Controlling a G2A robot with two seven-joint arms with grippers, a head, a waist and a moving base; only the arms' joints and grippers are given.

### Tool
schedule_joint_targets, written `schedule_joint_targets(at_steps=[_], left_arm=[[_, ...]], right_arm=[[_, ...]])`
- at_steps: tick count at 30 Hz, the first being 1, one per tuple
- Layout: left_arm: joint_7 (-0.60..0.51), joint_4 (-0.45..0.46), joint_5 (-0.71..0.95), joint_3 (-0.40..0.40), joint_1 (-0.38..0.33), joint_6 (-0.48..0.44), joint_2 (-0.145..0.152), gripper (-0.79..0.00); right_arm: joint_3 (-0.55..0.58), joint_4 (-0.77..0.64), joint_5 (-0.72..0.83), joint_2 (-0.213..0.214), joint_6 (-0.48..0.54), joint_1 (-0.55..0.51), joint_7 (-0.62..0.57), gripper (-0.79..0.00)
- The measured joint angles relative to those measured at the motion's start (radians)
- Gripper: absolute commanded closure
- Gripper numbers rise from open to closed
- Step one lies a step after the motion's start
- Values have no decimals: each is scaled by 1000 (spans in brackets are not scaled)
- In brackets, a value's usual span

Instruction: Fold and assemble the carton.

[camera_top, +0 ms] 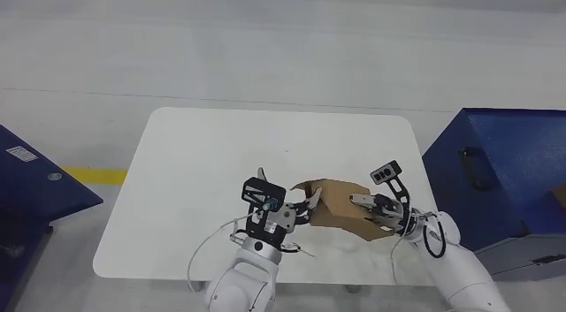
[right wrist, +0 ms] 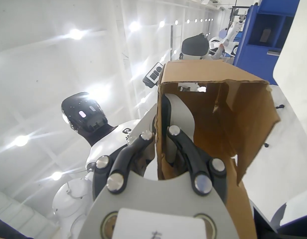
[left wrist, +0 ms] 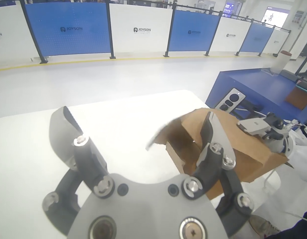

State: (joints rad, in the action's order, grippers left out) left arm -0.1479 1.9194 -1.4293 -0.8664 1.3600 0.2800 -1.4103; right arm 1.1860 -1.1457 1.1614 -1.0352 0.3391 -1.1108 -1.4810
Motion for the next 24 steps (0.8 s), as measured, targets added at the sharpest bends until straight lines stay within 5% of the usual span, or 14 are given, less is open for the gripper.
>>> schedule_joint_targets(at_steps=[17,24], left_arm=[[15,4,-21,34,11,-35,-17,-785],[45,105,11,8,67,-53,-14,-785]], right_arm=[[-20,36,50,-25,-142,14,-55,0],[-53,108,158,-42,-318,48,-55,0]])
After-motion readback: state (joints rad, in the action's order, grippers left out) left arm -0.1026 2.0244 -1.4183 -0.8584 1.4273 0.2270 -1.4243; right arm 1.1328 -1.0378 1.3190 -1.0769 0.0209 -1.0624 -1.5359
